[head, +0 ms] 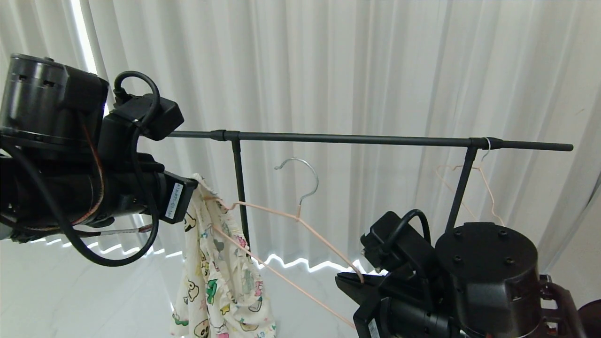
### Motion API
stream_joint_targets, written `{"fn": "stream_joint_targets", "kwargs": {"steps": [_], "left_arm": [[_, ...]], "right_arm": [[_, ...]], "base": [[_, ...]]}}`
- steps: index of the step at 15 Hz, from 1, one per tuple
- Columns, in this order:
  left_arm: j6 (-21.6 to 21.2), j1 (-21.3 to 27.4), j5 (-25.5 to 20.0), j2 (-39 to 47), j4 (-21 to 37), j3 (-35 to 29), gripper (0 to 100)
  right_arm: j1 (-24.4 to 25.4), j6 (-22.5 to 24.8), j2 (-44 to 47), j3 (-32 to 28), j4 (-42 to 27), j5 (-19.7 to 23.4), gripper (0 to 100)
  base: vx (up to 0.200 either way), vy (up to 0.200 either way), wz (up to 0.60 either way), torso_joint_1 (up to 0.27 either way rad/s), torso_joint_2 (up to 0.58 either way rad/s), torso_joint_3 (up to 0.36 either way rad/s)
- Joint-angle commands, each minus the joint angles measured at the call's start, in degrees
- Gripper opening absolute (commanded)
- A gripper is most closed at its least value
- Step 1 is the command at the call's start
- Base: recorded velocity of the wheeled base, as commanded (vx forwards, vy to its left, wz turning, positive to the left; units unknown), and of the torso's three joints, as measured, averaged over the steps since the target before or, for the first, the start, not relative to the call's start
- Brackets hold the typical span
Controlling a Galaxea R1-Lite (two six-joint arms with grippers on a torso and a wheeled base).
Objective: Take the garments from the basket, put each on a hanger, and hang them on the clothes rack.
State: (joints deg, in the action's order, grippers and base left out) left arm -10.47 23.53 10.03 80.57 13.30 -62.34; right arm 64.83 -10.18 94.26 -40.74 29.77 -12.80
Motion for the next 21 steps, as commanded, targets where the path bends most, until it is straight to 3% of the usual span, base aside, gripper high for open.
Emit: {"fn": "stream_joint_targets", "kwargs": {"steps": [1, 2, 9, 15, 16, 21], "left_arm": [[0.28, 1.35, -2.12, -1.99, -0.03, 0.47, 0], [0.45, 3.89, -5.29, -2.96, -0.47, 0.56, 0], [0.89, 15.41, -5.73, -2.70, -4.51, 0.56, 0], [0.72, 16.99, -5.37, -3.05, -5.48, 1.70, 0], [0.72, 16.73, -5.29, -3.40, -5.48, 2.23, 100], [0.36, 12.60, -0.01, -3.58, -5.83, 3.98, 100]], "right_arm": [[0.12, -0.02, 0.31, -0.30, 0.03, 0.06, 0], [0.30, -0.10, 1.46, -0.39, 0.20, 0.23, 0], [1.00, -5.38, 7.61, -7.77, 0.29, 0.06, 0], [1.44, -5.47, 7.78, -7.86, 0.29, -0.21, 0], [1.26, -5.55, 7.61, -7.86, 0.29, -0.21, 0], [0.91, -5.64, 6.11, -7.77, 0.29, -2.32, 0]], "base": [[0.000, 0.000, 0.00, 0.000, 0.00, 0.000], [0.000, 0.000, 0.00, 0.000, 0.00, 0.000], [0.000, 0.000, 0.00, 0.000, 0.00, 0.000], [0.000, 0.000, 0.00, 0.000, 0.00, 0.000], [0.000, 0.000, 0.00, 0.000, 0.00, 0.000], [0.000, 0.000, 0.00, 0.000, 0.00, 0.000]]}}
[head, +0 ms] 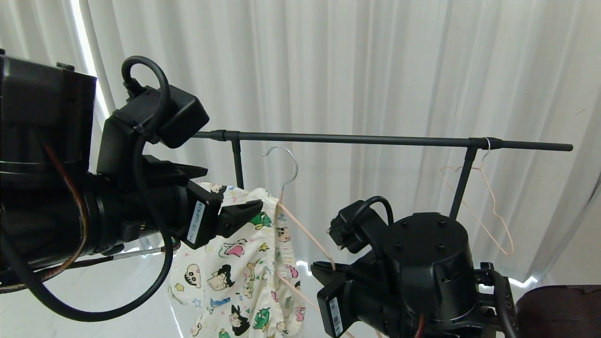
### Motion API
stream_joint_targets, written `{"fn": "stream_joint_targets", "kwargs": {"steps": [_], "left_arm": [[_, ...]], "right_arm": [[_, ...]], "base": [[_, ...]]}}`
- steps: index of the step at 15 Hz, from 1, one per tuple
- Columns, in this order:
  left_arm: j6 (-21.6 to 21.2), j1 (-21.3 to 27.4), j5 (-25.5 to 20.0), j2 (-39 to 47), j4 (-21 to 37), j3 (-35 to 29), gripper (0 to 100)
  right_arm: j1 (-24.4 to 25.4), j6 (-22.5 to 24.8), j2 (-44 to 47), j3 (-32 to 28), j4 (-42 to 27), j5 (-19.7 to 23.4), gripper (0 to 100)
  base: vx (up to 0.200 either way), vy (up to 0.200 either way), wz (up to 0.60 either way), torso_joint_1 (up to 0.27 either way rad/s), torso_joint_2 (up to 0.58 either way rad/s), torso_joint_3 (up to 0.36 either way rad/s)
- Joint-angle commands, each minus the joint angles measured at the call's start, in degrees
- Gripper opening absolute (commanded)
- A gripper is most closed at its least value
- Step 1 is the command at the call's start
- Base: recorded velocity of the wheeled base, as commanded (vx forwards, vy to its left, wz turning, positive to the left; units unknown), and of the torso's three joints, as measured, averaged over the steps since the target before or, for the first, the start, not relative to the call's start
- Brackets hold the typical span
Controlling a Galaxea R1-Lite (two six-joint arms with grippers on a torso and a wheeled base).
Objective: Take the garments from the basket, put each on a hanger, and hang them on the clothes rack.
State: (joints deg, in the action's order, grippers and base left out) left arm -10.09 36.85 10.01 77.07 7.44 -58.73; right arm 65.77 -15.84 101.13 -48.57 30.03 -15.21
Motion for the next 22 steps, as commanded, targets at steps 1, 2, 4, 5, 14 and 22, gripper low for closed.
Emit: {"fn": "stream_joint_targets", "kwargs": {"steps": [1, 2, 4, 5, 14, 22], "left_arm": [[-0.01, -0.64, 0.01, -0.52, -0.84, 1.25, 100], [-0.10, -0.55, 0.01, -1.04, -1.90, 2.31, 100], [-0.19, -0.90, 0.01, -2.71, -4.45, 5.91, 100], [-0.28, -2.14, -0.43, -4.21, -5.59, 7.67, 100], [-16.19, -21.38, -34.44, -12.47, -6.12, 16.20, 100], [-24.27, -5.30, -45.34, -13.96, -6.12, 24.46, 100]], "right_arm": [[-0.11, 0.02, -0.94, 0.05, 0.03, -0.69, 0], [-0.29, 0.02, -1.11, 0.05, 0.03, -1.31, 0], [-0.82, 0.02, -2.17, 0.84, 0.03, -2.19, 0], [-1.43, 0.10, -2.78, 1.55, 0.03, -2.19, 0], [-4.33, 9.16, -15.18, 17.89, -0.23, 7.48, 0], [0.68, 16.54, -20.10, 24.75, 0.12, 13.19, 0]], "base": [[0.000, 0.000, 0.00, 0.000, 0.00, 0.000], [0.000, 0.000, 0.00, 0.000, 0.00, 0.000], [0.000, 0.000, 0.00, 0.000, 0.00, 0.000], [0.000, 0.000, 0.00, 0.000, 0.00, 0.000], [0.000, 0.000, 0.00, 0.000, 0.00, 0.000], [0.000, 0.000, 0.00, 0.000, 0.00, 0.000]]}}
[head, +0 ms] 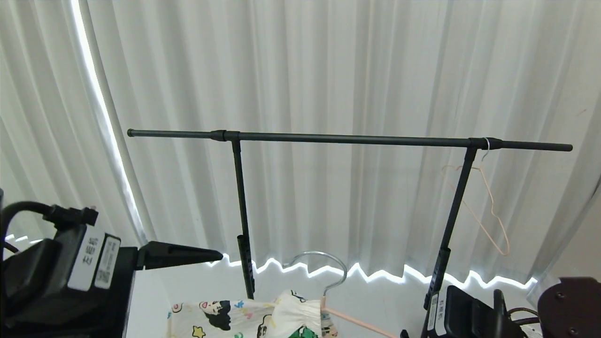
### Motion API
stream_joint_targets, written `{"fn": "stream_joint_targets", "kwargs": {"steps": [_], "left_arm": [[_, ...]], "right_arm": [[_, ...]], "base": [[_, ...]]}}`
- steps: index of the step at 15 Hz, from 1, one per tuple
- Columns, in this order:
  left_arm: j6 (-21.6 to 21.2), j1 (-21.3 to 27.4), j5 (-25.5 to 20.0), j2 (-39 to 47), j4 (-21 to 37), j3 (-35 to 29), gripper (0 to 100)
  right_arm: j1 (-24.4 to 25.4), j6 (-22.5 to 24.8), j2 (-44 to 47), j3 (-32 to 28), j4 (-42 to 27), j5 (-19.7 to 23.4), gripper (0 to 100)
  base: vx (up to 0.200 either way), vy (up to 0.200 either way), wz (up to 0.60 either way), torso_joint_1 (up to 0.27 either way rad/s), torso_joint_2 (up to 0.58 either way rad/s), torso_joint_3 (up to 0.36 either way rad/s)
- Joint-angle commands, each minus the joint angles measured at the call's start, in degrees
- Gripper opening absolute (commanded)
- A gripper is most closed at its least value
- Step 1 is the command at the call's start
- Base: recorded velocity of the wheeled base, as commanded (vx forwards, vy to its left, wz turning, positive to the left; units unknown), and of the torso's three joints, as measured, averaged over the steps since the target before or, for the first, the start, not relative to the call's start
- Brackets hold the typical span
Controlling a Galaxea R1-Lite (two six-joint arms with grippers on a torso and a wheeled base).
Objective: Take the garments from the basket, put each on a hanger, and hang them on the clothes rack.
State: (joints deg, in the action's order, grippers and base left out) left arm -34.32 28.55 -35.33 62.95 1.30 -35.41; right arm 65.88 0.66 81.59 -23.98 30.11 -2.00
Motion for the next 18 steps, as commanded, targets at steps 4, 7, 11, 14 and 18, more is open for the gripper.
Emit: {"fn": "stream_joint_targets", "kwargs": {"steps": [4, 7, 11, 14, 18], "left_arm": [[-0.05, 3.88, 0.00, 2.70, 0.01, 4.83, 100], [-0.49, 5.02, 0.00, 5.16, 0.01, 5.36, 100], [-4.09, 5.11, 0.00, 8.15, 0.10, 6.67, 100], [-4.79, 5.11, 0.00, 10.17, 0.01, 6.06, 100], [-4.88, 5.11, 0.08, 10.26, 0.01, 6.06, 0]], "right_arm": [[4.70, 0.04, -1.00, 0.16, 0.04, -0.02, 0], [5.40, 1.19, -0.91, 0.25, 0.04, -0.11, 0], [6.28, 2.07, -0.73, 0.16, 0.04, -0.11, 0], [7.25, 2.51, -0.73, 0.16, 0.04, -0.11, 0], [7.33, 2.51, -0.12, 0.25, 2.41, -0.29, 0]], "base": [[0.000, 0.000, 0.00, 0.000, 0.00, 0.000], [0.000, 0.000, 0.00, 0.000, 0.00, 0.000], [0.000, 0.000, 0.00, 0.000, 0.00, 0.000], [0.000, 0.000, 0.00, 0.000, 0.00, 0.000], [0.000, 0.000, 0.00, 0.000, 0.00, 0.000]]}}
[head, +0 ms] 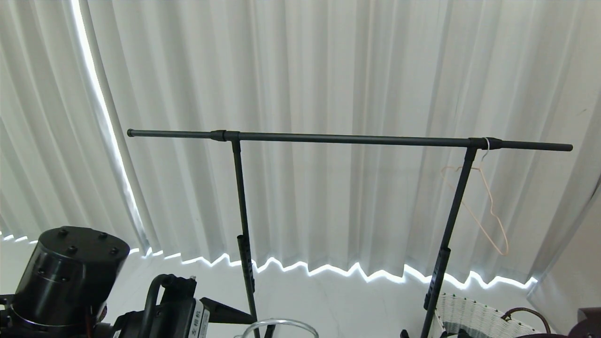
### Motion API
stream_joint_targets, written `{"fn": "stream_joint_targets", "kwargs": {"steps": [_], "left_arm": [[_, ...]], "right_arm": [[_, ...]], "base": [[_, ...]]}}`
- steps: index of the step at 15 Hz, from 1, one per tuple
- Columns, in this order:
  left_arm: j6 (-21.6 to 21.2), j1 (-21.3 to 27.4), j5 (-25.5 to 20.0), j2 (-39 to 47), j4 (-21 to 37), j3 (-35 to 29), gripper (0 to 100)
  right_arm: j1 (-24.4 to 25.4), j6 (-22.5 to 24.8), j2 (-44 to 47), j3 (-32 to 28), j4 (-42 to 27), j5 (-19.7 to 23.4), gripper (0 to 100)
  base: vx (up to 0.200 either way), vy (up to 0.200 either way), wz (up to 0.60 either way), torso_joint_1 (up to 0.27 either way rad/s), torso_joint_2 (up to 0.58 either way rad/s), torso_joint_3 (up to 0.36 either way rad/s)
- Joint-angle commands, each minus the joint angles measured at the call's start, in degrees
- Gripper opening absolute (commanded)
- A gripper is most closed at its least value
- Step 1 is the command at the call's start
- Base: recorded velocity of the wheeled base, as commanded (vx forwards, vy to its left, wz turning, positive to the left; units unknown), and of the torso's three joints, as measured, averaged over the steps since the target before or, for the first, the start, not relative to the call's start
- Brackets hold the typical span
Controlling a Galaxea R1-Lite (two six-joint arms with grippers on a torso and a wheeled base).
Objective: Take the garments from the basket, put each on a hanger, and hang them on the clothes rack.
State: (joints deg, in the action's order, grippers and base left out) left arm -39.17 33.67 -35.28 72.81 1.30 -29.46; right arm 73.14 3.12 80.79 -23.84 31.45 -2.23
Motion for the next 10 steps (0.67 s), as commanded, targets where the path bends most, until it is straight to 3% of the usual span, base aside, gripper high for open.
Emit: {"fn": "stream_joint_targets", "kwargs": {"steps": [1, 6, 7, 10], "left_arm": [[-0.21, -0.01, 0.04, 0.49, 0.01, 0.02, 0], [-0.56, -0.45, 0.56, 0.57, 0.01, 0.46, 0], [-0.56, -0.54, 0.56, 0.57, 0.01, 0.55, 0], [-0.65, -2.21, 2.41, 0.49, 0.01, 1.34, 0]], "right_arm": [[0.07, 0.04, 1.13, 0.03, 1.77, -0.14, 0], [0.07, 0.04, 3.68, 0.03, 5.81, -2.16, 0], [0.07, 0.04, 3.68, 0.11, 5.81, -2.69, 100], [0.07, 0.04, 3.24, 1.08, 5.81, -4.36, 100]], "base": [[0.000, 0.000, 0.00, 0.000, 0.00, 0.000], [0.000, 0.000, 0.00, 0.000, 0.00, 0.000], [0.000, 0.000, 0.00, 0.000, 0.00, 0.000], [0.000, 0.000, 0.00, 0.000, 0.00, 0.000]]}}
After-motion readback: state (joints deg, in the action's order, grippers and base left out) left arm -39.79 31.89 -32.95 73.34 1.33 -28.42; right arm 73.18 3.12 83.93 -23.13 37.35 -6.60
